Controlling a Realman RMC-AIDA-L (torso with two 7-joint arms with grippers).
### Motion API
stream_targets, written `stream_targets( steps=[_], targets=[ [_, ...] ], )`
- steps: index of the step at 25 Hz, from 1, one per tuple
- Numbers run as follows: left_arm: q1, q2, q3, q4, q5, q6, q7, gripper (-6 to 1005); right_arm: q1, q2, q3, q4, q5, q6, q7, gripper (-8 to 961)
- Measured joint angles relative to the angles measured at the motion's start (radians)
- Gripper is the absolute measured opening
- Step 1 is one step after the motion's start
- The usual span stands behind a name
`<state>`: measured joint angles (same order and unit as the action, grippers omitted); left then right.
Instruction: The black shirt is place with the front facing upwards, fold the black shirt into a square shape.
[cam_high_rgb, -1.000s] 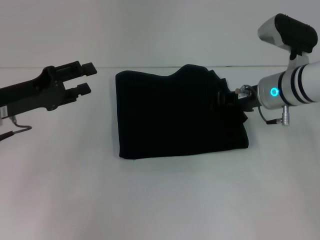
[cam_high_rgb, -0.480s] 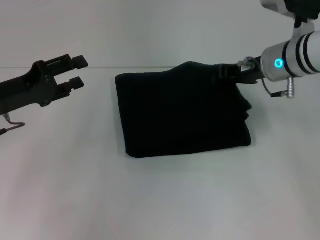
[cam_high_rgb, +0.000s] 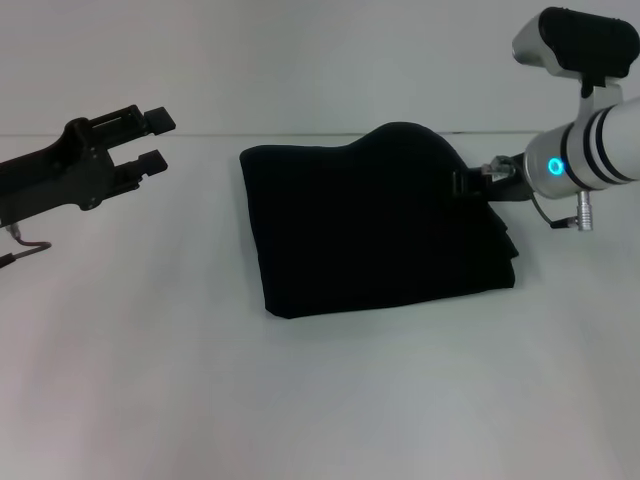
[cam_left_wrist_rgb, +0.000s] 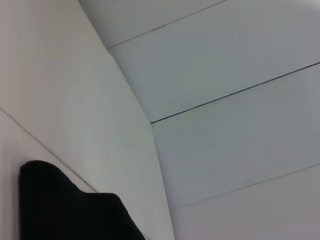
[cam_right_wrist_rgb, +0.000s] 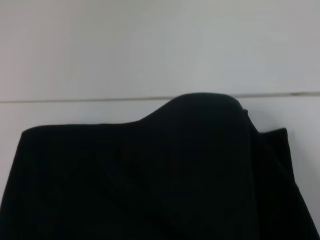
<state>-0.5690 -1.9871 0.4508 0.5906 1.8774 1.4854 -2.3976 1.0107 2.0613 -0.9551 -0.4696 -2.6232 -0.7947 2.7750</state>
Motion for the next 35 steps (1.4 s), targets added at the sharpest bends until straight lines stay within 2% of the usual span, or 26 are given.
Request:
stream_targets(
  steps=[7, 11, 18, 22, 25, 27, 29, 35],
  targets=[
    [-0.001, -0.004, 0.0, 0.0, 0.0, -0.002, 0.002, 704, -0.011, -0.011, -0.001, 0.02, -0.001, -0.029, -0.005, 158],
    [-0.001, -0.004, 0.0, -0.009, 0.0, -0.008, 0.005, 704, -0.016, -0.025, -0.002, 0.02, -0.002, -0.054, -0.004, 174],
    [0.0, -0.004, 0.0, -0.012, 0.0, -0.01, 0.009, 703, -0.038, -0.069, 0.005, 0.011, -0.036, -0.088, 0.032, 202],
    [0.003, -0.004, 0.0, -0.014, -0.011, -0.006, 0.015, 704, -0.063, -0.11, 0.019, 0.004, -0.036, -0.097, 0.061, 218],
    [0.004, -0.003, 0.0, -0.014, -0.012, -0.003, 0.016, 703, -0.082, -0.126, 0.075, -0.044, 0.027, -0.142, 0.043, 298],
    [0.004, -0.004, 0.0, -0.015, -0.012, -0.003, 0.016, 702, -0.097, -0.121, 0.099, -0.079, 0.097, -0.17, 0.005, 352],
    [0.004, -0.005, 0.0, -0.02, -0.012, -0.006, 0.016, 702, -0.095, -0.105, 0.098, -0.063, 0.162, -0.157, -0.037, 347],
    [0.004, -0.007, 0.0, -0.026, -0.016, -0.007, 0.016, 700, -0.044, -0.036, 0.076, 0.076, 0.162, 0.028, -0.086, 353]
  ],
)
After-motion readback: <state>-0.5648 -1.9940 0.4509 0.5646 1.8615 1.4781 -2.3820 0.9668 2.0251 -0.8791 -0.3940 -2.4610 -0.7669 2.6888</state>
